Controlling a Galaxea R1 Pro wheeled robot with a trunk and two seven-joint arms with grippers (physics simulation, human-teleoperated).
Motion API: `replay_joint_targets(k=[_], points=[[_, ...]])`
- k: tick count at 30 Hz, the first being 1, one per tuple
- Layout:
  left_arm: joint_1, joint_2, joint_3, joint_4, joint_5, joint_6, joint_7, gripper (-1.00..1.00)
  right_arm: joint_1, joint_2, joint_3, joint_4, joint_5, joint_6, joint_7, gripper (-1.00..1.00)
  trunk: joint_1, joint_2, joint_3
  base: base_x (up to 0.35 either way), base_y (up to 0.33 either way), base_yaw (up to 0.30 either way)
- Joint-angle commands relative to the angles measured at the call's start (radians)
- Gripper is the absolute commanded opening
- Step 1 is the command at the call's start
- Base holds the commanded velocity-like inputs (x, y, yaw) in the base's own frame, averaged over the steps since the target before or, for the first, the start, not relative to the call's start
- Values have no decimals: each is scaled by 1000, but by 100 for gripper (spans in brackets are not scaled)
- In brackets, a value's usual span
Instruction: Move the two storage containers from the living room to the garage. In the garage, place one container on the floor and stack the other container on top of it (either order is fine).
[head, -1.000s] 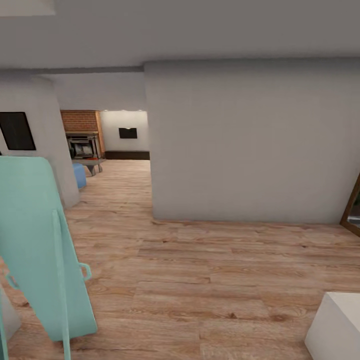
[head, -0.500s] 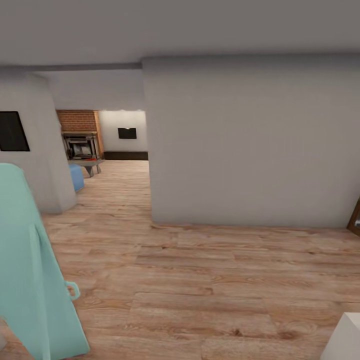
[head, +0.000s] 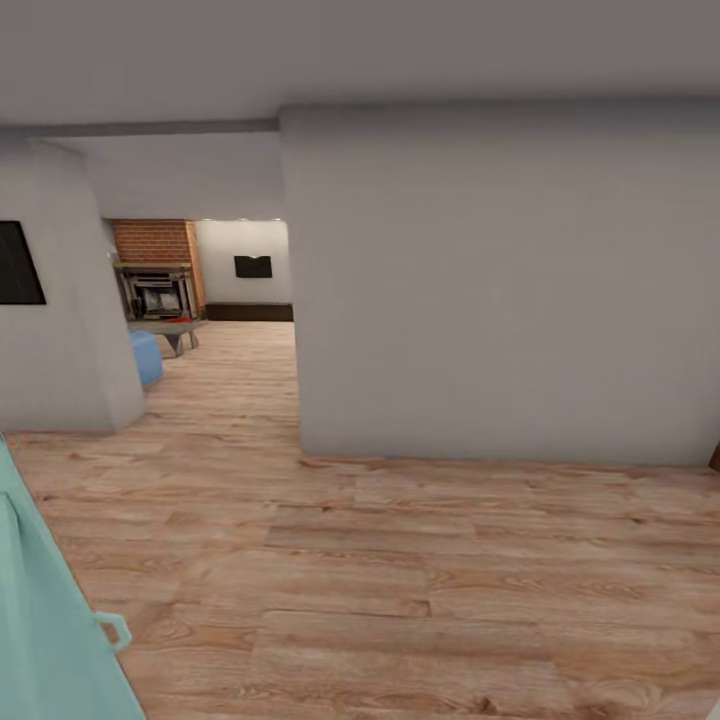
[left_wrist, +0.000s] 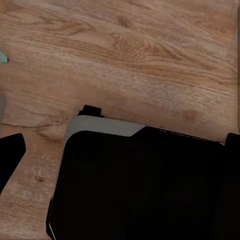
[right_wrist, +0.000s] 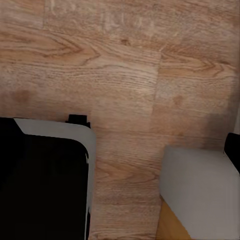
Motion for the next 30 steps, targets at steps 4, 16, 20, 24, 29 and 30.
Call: replay_joint_targets(k=[4, 16, 20, 24, 29, 30], points=[[0, 0, 5, 0, 3, 0, 2, 100, -1, -1, 7, 3, -5, -6, -2, 100, 1, -1, 0, 322, 0, 0], [0, 0, 5, 0, 3, 0, 2, 100, -1, 0, 7, 3, -5, -6, -2, 100, 1, -1, 0, 322, 0, 0], [0, 0, 5, 0, 3, 0, 2, 100, -1, -1, 7, 3, -5, -6, -3, 100, 1, -1, 0, 322, 0, 0], [0, 0, 5, 0, 3, 0, 2, 100, -1, 1, 7, 3, -5, -6, -2, 100, 1, -1, 0, 322, 0, 0], [0, 0, 5, 0, 3, 0, 2, 100, -1, 2, 7, 3, -5, -8, -3, 100, 1, -1, 0, 322, 0, 29], [0, 0, 5, 0, 3, 0, 2, 100, -1, 2, 7, 3, -6, -8, -3, 100, 1, -1, 0, 322, 0, 141]])
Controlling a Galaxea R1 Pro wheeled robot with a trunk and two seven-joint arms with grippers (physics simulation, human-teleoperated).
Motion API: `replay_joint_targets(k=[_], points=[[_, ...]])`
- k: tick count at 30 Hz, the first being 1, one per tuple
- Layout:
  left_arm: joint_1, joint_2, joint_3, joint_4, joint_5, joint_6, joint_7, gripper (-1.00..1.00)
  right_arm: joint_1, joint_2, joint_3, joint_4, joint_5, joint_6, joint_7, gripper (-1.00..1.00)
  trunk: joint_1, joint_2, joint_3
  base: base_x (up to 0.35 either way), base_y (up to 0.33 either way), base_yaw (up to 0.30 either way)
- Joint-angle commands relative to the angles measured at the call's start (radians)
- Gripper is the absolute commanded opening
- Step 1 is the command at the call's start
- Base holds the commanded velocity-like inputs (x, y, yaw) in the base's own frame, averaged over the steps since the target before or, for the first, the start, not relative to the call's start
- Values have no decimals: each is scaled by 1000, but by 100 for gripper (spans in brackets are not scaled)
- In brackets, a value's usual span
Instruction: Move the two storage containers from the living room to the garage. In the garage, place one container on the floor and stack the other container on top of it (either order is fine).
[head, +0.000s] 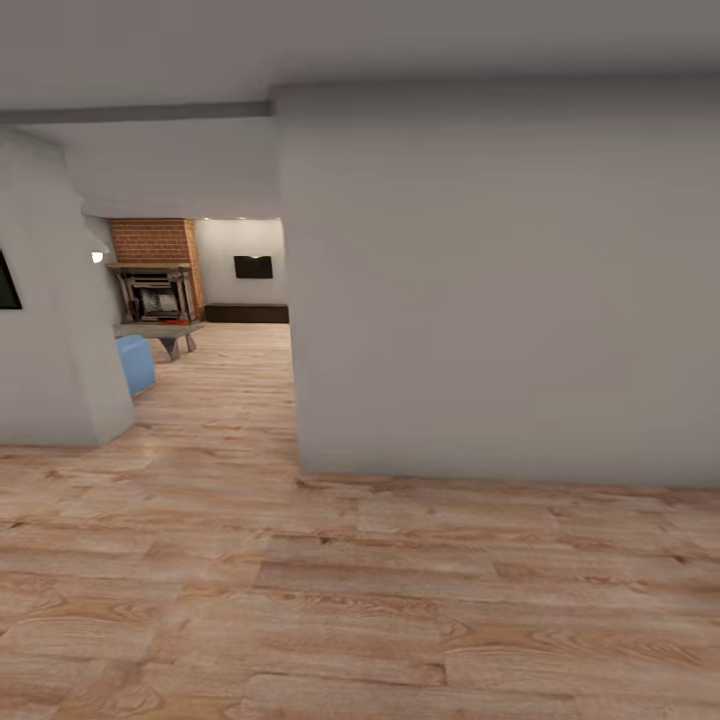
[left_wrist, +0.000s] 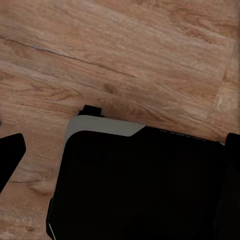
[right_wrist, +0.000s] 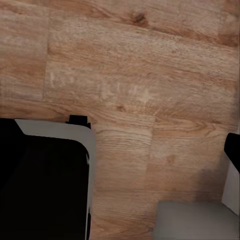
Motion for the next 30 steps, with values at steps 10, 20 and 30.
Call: replay_joint_targets(k=[10, 20, 30], points=[[0, 0, 5, 0, 3, 0, 3, 100, -1, -1, 6, 3, -7, -7, -2, 100, 1, -1, 0, 322, 0, 249], [0, 0, 5, 0, 3, 0, 2, 100, -1, -1, 7, 3, -7, -6, -2, 100, 1, -1, 0, 322, 0, 171], [0, 0, 5, 0, 3, 0, 2, 100, -1, 2, 8, 3, -6, -4, -1, 100, 1, -1, 0, 322, 0, 8]])
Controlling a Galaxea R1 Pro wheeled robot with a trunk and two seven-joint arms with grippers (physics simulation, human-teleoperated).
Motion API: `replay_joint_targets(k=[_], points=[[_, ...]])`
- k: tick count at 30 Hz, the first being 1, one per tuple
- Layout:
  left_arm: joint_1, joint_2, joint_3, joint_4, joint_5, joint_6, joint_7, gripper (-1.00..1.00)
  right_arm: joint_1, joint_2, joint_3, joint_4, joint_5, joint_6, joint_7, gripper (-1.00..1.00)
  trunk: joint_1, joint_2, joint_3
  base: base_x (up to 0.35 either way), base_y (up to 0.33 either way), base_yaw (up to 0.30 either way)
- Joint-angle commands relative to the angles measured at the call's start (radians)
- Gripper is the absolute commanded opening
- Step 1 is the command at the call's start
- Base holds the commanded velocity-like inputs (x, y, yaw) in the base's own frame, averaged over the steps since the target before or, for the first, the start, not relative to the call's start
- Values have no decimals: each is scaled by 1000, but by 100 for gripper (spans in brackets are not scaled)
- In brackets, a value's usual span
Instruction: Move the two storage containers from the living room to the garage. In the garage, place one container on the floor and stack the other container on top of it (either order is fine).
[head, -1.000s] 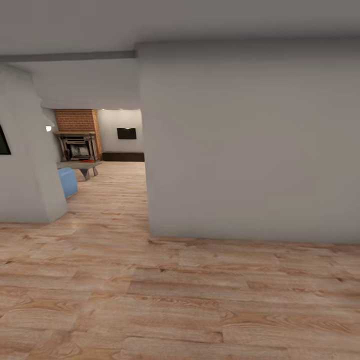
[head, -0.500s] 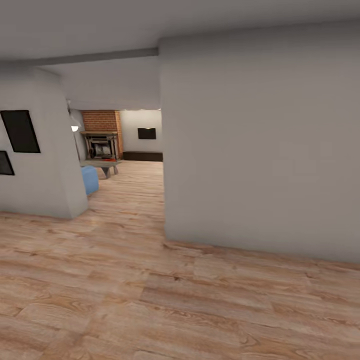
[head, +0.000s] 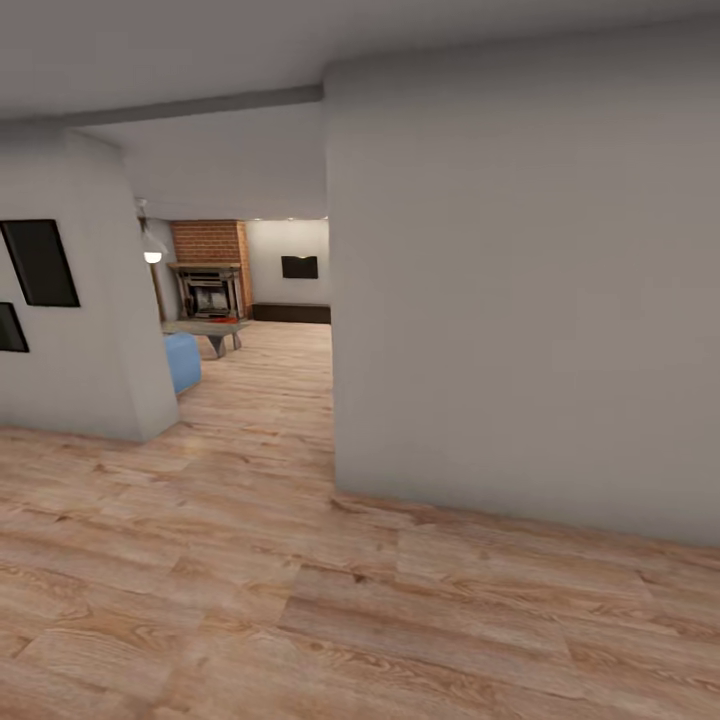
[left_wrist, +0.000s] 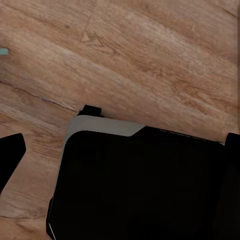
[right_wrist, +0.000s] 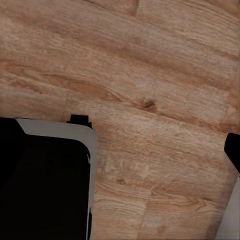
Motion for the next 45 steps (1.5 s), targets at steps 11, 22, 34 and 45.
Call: replay_joint_targets(k=[11, 22, 34, 45], points=[[0, 0, 5, 0, 3, 0, 2, 100, -1, -2, 6, 3, -6, -8, -2, 100, 1, -1, 0, 322, 0, 92], [0, 0, 5, 0, 3, 0, 2, 100, -1, -1, 6, 3, -6, -7, -2, 100, 1, -1, 0, 322, 0, 265], [0, 0, 5, 0, 3, 0, 2, 100, -1, -2, 6, 3, -6, -7, -2, 100, 1, -1, 0, 322, 0, 271], [0, 0, 5, 0, 3, 0, 2, 100, -1, -2, 6, 3, -6, -7, -2, 100, 1, -1, 0, 322, 0, 271]])
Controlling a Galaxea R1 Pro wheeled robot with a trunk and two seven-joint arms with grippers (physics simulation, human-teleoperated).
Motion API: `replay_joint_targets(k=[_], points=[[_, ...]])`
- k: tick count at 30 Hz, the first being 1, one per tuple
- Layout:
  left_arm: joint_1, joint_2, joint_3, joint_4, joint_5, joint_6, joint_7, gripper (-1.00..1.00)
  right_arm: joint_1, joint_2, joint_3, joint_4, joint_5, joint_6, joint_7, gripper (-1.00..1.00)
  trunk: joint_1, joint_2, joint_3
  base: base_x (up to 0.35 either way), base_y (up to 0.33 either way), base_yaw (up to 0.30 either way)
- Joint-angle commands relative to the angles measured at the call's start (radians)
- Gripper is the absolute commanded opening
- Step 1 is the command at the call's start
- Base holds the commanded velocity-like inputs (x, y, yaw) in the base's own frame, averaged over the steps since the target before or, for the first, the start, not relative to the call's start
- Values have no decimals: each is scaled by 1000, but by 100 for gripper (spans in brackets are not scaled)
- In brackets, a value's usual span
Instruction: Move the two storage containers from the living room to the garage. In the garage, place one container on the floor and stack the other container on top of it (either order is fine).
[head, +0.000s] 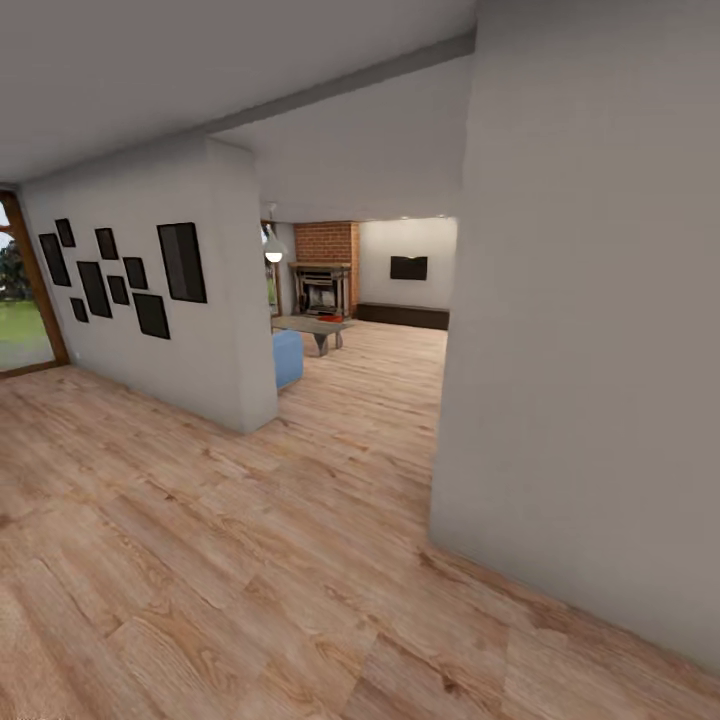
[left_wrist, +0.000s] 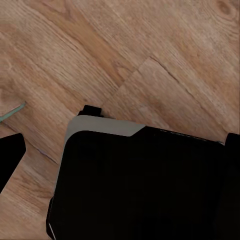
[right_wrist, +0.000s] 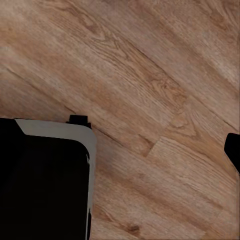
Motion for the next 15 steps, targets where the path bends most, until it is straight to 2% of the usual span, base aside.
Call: replay_joint_targets(k=[1, 6, 15], points=[[0, 0, 5, 0, 3, 0, 2, 100, -1, 0, 7, 3, -6, -6, -2, 100, 1, -1, 0, 322, 0, 253], [0, 2, 5, 0, 3, 0, 2, 100, -1, 0, 7, 3, -6, -7, -2, 100, 1, -1, -1, 322, 0, 108], [0, 2, 5, 0, 3, 0, 2, 100, -1, -1, 7, 3, -6, -7, -2, 100, 1, -1, -1, 322, 0, 7]])
